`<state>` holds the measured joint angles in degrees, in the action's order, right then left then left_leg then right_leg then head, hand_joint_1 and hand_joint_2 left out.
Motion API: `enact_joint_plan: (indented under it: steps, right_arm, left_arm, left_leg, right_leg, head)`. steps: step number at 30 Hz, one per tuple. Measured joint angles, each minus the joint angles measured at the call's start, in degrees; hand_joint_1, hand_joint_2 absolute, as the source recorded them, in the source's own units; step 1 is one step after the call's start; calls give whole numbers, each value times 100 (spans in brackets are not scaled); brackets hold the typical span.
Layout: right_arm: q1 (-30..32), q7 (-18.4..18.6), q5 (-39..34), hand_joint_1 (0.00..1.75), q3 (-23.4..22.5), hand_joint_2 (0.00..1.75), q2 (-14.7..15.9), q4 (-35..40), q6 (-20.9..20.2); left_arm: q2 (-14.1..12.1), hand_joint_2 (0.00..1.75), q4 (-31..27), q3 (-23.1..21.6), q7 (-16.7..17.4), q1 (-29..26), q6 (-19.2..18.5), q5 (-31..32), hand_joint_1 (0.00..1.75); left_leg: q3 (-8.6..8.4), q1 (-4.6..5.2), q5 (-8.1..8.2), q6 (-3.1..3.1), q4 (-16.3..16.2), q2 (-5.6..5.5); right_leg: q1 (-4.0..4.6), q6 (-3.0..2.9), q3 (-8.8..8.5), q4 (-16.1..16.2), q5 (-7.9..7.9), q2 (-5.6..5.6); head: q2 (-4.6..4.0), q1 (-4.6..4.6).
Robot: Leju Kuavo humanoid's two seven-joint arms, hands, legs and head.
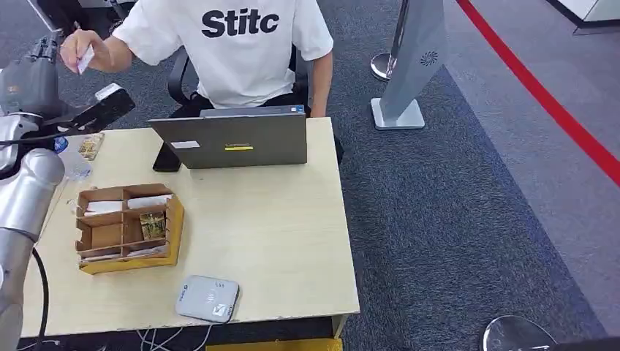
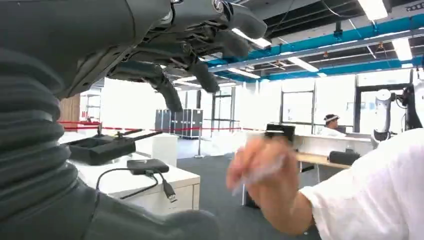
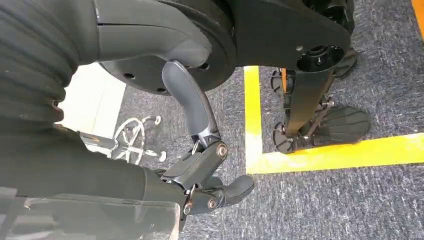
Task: Pass the card to the sensor for recognition and then transmit it.
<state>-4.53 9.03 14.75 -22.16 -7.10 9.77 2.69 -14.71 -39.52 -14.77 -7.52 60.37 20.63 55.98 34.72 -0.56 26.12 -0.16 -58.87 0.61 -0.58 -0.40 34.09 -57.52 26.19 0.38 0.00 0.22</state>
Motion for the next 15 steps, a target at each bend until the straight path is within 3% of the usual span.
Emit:
enact_joint_plan:
  steps: [12,15]
  right_arm:
    - [1,0,0,0,0,175,0,0,0]
    - [4,15,-57,0,0,175,0,0,2]
  left_arm:
    - [2,175,2,-48,2,0,2,-5,0]
    - [-11,175,-42,-48,-223,-69,42,-274,0]
  left_leg:
    - [0,0,0,0,0,0]
    - [-2,1,0,0,0,0]
  right_leg:
    - [0,0,0,0,0,0]
    - [0,0,-7,-1,0,0]
  head:
    - [0,0]
    - [0,2]
